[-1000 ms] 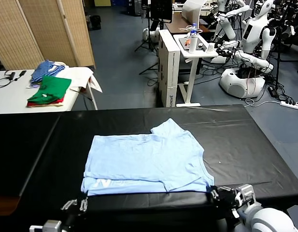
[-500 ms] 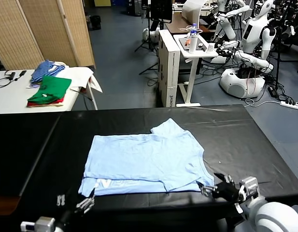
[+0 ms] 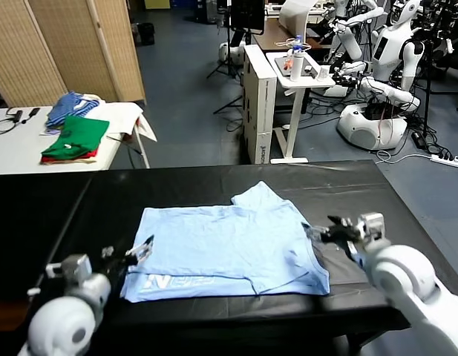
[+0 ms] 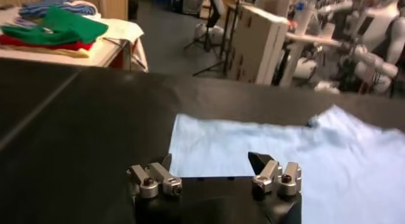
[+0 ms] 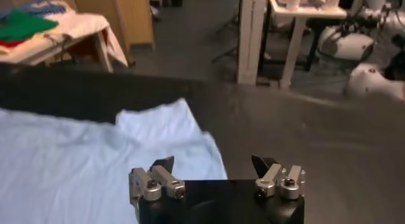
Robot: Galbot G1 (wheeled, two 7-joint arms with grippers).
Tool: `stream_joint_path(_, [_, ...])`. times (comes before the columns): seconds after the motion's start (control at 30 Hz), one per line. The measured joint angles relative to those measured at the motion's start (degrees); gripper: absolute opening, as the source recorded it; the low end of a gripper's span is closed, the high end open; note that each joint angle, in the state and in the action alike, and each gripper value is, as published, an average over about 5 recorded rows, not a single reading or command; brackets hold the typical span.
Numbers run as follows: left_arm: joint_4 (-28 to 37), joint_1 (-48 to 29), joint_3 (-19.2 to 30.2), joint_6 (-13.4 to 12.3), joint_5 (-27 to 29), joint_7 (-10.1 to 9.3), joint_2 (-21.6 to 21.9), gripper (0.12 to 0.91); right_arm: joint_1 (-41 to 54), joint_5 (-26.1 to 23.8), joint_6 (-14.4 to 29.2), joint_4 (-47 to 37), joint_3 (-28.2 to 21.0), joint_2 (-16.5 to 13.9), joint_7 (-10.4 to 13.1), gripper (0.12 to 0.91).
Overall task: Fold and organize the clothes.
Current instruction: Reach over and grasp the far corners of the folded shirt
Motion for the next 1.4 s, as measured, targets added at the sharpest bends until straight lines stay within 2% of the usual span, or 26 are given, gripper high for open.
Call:
stream_joint_path(0.23, [10.2,-9.4,5.1,0.1,1.4,0.79,-0.8,0.907,5.6,-1.8,0.0,-8.0,-3.3,4.4,-2.2,0.907])
stream_joint_path(0.43, [15.6,-13.6,7.3,1.6,1.1,0.96,-0.6,0.907,8.8,-3.8,0.0,-14.0,-5.6,7.1,-4.0,0.907])
stream_joint_path(0.8, [20.6,-14.7,7.0,2.2,0.9,0.84,-0.9,0.907,10.8,-5.3,0.2,-19.1,-7.4,9.3,-5.8,0.907])
stream_joint_path(1.07, [21.6,-14.2,6.3,2.3,0.3,1.01,-1.4,0.907,12.3,-6.3,1.6,-22.4,-8.2,10.9,-6.8,0.903])
stream_joint_path(1.13, [21.6,-14.0,6.3,2.3,0.3,1.02,-1.5,0.907,12.6,-6.6,1.7,-22.9,-8.4,11.1,-7.0,0.879])
stream_joint_path(1.27, [21.1,-13.5,6.3,2.4,0.4,1.06,-1.4,0.892,12.7,-6.8,1.8,-23.3,-8.6,11.2,-7.1,0.761])
stream_joint_path(1.4, [20.9,-13.3,6.3,2.5,0.4,1.10,-1.3,0.800,12.8,-6.8,1.9,-23.6,-8.6,11.2,-7.2,0.636])
